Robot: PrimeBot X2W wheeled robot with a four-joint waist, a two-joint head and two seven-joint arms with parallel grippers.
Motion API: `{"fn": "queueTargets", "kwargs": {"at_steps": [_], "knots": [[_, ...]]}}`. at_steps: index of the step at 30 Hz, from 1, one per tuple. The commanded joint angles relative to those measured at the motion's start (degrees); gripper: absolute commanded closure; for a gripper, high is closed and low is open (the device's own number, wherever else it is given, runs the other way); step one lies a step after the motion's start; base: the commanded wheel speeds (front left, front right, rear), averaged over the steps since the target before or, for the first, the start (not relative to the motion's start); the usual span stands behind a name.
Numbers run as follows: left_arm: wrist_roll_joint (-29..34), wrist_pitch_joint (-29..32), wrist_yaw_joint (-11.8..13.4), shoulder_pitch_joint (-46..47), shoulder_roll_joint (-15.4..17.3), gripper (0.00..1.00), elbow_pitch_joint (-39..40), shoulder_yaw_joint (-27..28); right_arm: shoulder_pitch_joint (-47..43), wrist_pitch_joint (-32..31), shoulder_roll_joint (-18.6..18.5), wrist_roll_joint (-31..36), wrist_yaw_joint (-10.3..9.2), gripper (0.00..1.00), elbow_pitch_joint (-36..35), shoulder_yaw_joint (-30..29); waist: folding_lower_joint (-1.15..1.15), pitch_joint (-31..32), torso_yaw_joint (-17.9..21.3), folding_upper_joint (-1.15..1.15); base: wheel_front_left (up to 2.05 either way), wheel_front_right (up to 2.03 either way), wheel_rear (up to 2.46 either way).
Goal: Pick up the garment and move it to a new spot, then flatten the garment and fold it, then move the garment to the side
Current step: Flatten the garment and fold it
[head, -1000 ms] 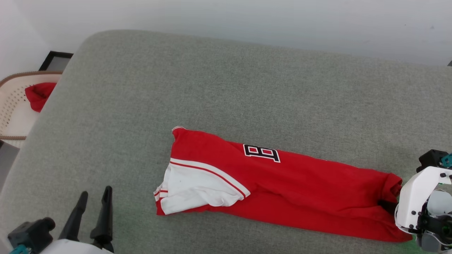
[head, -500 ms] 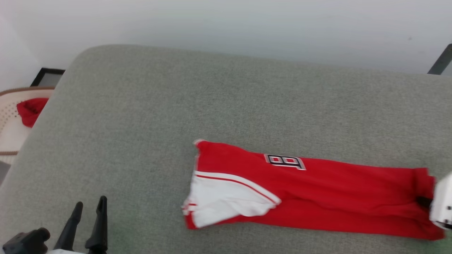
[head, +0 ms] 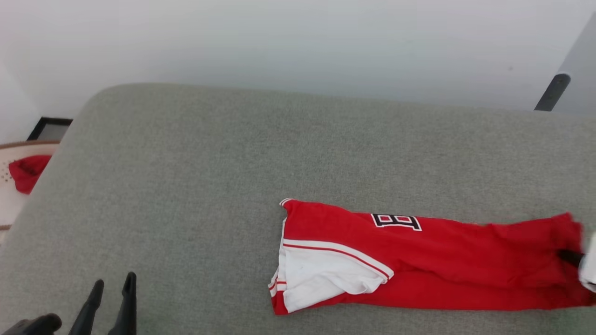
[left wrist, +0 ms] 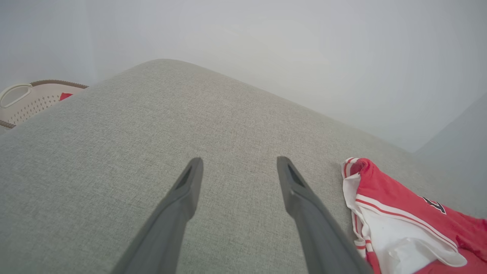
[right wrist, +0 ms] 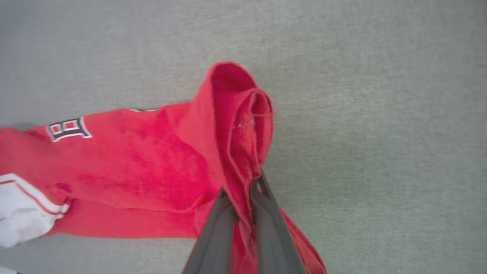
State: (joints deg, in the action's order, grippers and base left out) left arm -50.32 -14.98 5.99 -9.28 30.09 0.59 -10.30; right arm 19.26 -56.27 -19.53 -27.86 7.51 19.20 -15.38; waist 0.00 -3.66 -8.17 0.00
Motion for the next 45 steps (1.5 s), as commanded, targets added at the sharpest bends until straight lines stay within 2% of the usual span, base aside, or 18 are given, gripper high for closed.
{"fn": "queueTargets", "kwargs": {"at_steps": [1,8,13,17,23,32,36,43,45], "knots": [[0.0,-0.2,-0.3,-0.6,0.0,0.0,-0.1,0.1,-0.8,-0.6,0.9,-1.2,-0.04,1.0,-1.2,0.6,0.0,1.2,0.7,0.0,0.0,0.0,0.0],[-0.4,0.5,-0.4,-0.9,-0.1,0.0,-0.1,-0.5,-3.6,-5.4,6.3,-8.9,-0.04,1.0,-13.1,4.0,0.0,3.3,0.3,0.0,0.0,0.0,0.0],[-0.3,1.2,-0.6,0.3,-0.4,0.0,0.0,-1.6,-3.8,-7.5,10.9,-9.9,-0.03,1.0,-19.3,6.7,0.0,3.6,-1.4,0.0,0.0,0.0,0.0],[0.1,1.8,-0.9,1.8,-1.0,0.0,-0.3,-2.8,-1.8,-6.8,14.1,-9.6,-0.03,1.0,-20.7,9.3,0.0,3.5,-3.4,0.0,0.0,0.0,0.0],[1.1,2.6,-1.8,4.9,-2.3,0.0,-1.2,-5.3,1.0,-3.5,16.4,-8.8,-0.03,1.0,-17.2,14.3,0.0,2.8,-7.3,0.0,0.0,0.0,0.0],[1.9,2.9,-3.4,9.2,-4.6,0.0,-3.8,-8.2,5.2,5.0,16.7,-11.0,-0.03,1.0,-5.7,22.5,0.0,1.8,-12.9,0.0,0.0,0.0,0.0],[2.0,2.6,-3.8,10.0,-5.3,0.0,-5.0,-8.6,7.5,9.3,16.7,-12.0,-0.03,1.0,0.5,26.1,0.0,1.4,-14.1,0.0,0.0,0.0,0.0],[2.1,2.1,-4.2,10.7,-6.1,0.0,-6.2,-8.9,10.8,15.1,16.7,-10.3,-0.03,1.0,9.4,30.9,0.0,0.7,-14.6,0.0,0.0,0.0,0.0],[2.1,2.0,-4.3,10.9,-6.3,0.0,-6.5,-8.9,12.2,17.0,16.7,-9.4,-0.02,0.57,11.6,32.5,0.0,0.5,-14.4,0.0,0.0,0.0,0.0]]}}
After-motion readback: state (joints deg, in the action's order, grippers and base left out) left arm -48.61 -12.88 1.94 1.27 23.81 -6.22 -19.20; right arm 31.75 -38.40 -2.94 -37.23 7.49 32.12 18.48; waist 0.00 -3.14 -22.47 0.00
